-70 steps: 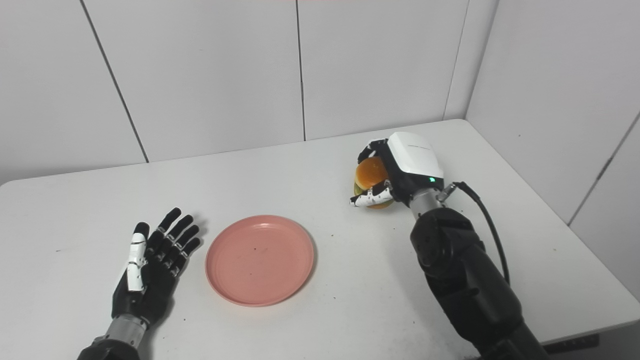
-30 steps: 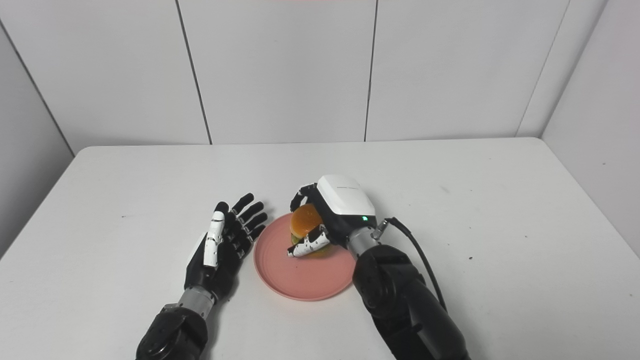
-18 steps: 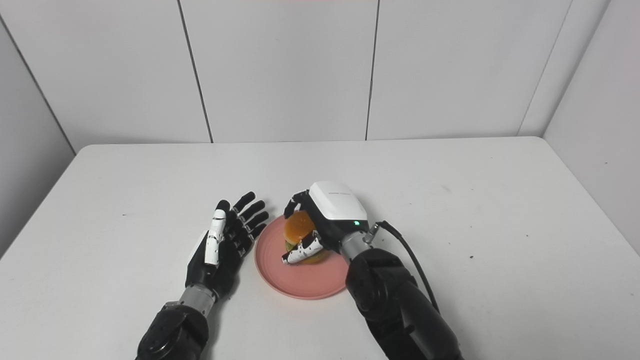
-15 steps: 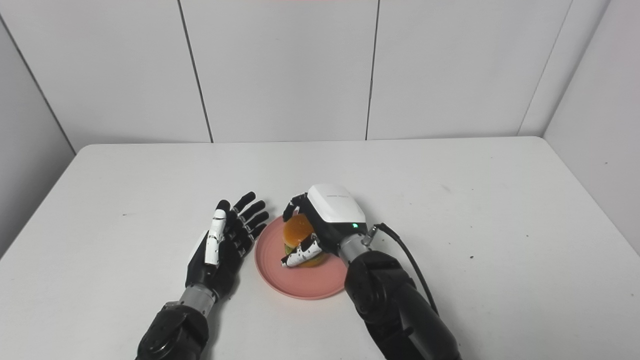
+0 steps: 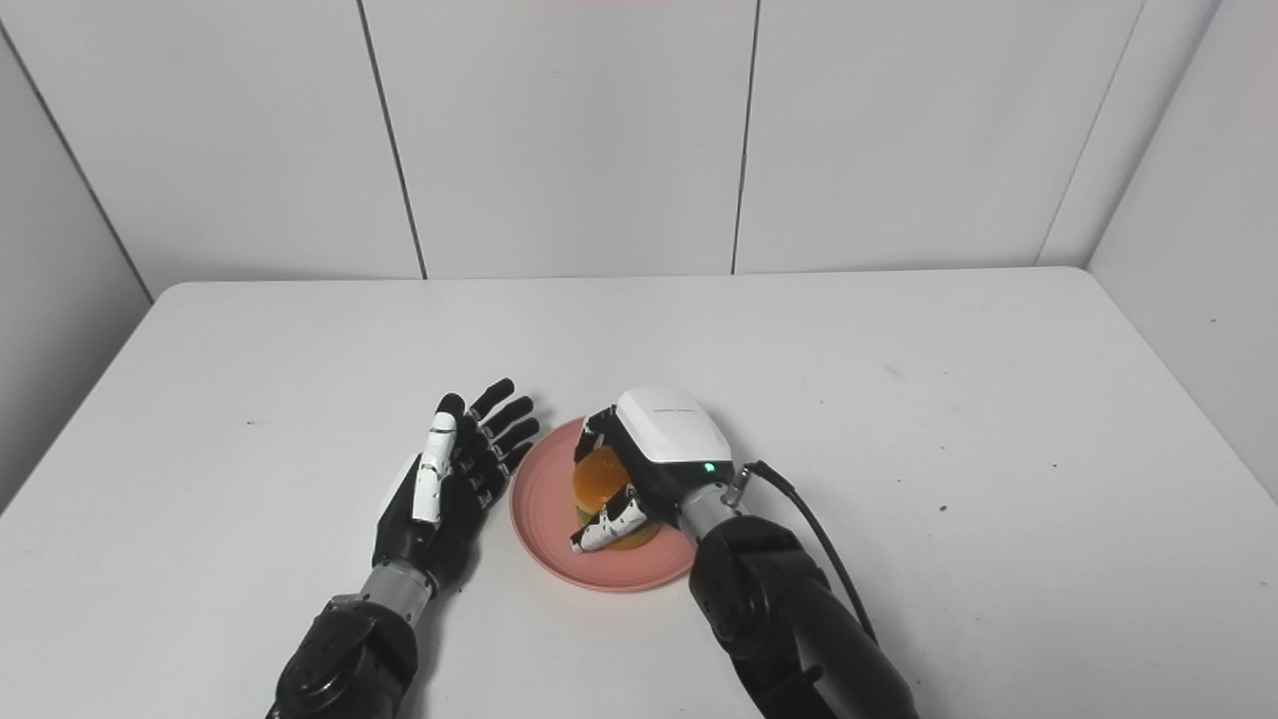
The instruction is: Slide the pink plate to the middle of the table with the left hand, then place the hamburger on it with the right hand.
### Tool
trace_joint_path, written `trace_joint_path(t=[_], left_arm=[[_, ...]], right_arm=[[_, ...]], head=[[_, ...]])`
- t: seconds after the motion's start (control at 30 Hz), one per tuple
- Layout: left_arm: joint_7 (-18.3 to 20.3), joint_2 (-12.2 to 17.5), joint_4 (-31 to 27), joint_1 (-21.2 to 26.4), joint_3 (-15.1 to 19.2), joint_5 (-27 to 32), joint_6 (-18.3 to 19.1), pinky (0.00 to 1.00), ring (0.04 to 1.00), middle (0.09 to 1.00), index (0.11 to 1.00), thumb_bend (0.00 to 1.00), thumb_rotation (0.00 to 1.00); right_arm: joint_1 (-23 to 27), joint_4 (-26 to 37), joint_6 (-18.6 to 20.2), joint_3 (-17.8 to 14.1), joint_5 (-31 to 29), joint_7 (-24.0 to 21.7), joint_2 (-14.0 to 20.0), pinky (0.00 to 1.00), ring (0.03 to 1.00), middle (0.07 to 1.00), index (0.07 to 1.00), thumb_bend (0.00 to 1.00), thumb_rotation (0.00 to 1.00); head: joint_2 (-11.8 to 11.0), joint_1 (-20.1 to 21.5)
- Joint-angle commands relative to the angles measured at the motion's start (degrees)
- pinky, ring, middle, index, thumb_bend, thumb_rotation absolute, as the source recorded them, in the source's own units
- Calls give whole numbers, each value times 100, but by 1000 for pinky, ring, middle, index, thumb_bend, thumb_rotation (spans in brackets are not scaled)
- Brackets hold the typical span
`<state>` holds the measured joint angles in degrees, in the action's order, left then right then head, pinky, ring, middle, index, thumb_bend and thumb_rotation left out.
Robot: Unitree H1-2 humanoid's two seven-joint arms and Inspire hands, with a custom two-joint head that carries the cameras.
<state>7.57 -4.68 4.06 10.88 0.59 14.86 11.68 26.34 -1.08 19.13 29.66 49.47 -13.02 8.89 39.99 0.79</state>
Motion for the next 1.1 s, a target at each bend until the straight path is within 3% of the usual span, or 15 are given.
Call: trace_joint_path(t=[0.0, 0.1, 0.2, 0.27, 0.33, 0.4, 0.5, 0.57, 0.6, 0.7, 0.83, 1.07], left_arm=[[-2, 20, -68, 99, -18, -15, 36, 899, 881, 874, 861, 559, 1000], [2, 17, -54, 103, -15, -14, 24, 897, 881, 873, 859, 559, 1000], [8, 15, -51, 108, -12, -5, 25, 898, 880, 873, 858, 558, 1000], [10, 20, -55, 108, -17, -11, 31, 898, 882, 873, 858, 561, 1000], [7, 22, -53, 110, -17, -15, 39, 899, 882, 874, 860, 565, 1000], [4, 23, -56, 109, -16, -18, 47, 899, 882, 875, 861, 567, 1000], [6, 23, -68, 104, -15, -13, 59, 901, 891, 882, 869, 566, 1000], [21, 28, -69, 104, -18, -2, 71, 903, 898, 885, 873, 566, 1000], [24, 29, -68, 106, -19, 0, 79, 902, 902, 886, 875, 567, 1000], [37, 27, -47, 115, -17, 16, 78, 904, 907, 889, 878, 565, 1000], [43, 8, -31, 121, -1, 51, 80, 914, 916, 897, 882, 563, 1000], [31, -7, -38, 129, 16, 61, 118, 915, 905, 889, 878, 566, 1000]], right_arm=[[160, 136, -226, -10, 77, 106, -3, 239, 326, 477, 487, 529, 0], [153, 185, -190, 33, 212, 94, 23, 263, 358, 434, 526, 522, 3], [160, 221, -196, 69, 308, 67, 61, 328, 437, 459, 517, 525, 7], [152, 265, -198, 90, 388, 79, 81, 330, 470, 600, 501, 521, 112], [131, 323, -214, 81, 400, 79, 99, 347, 505, 663, 498, 519, 138], [116, 363, -221, 73, 398, 72, 112, 374, 553, 717, 658, 658, 208], [84, 427, -236, 63, 410, 107, 128, 435, 615, 777, 769, 725, 342], [59, 459, -282, 40, 378, 152, 141, 457, 627, 789, 796, 736, 431], [52, 465, -295, 33, 374, 167, 146, 466, 638, 803, 818, 745, 524], [42, 465, -329, 11, 370, 211, 160, 472, 647, 813, 834, 757, 598], [28, 476, -441, -51, 303, 260, 185, 532, 679, 829, 865, 829, 806], [-13, 599, -527, -173, 260, 251, 162, 552, 681, 837, 883, 894, 920]], head=[[8, -1], [0, 3], [-3, 2], [-4, 4], [-9, 11], [-12, 16], [-13, 20], [-18, 22], [-22, 24], [-26, 30], [-31, 29], [-36, 32]])
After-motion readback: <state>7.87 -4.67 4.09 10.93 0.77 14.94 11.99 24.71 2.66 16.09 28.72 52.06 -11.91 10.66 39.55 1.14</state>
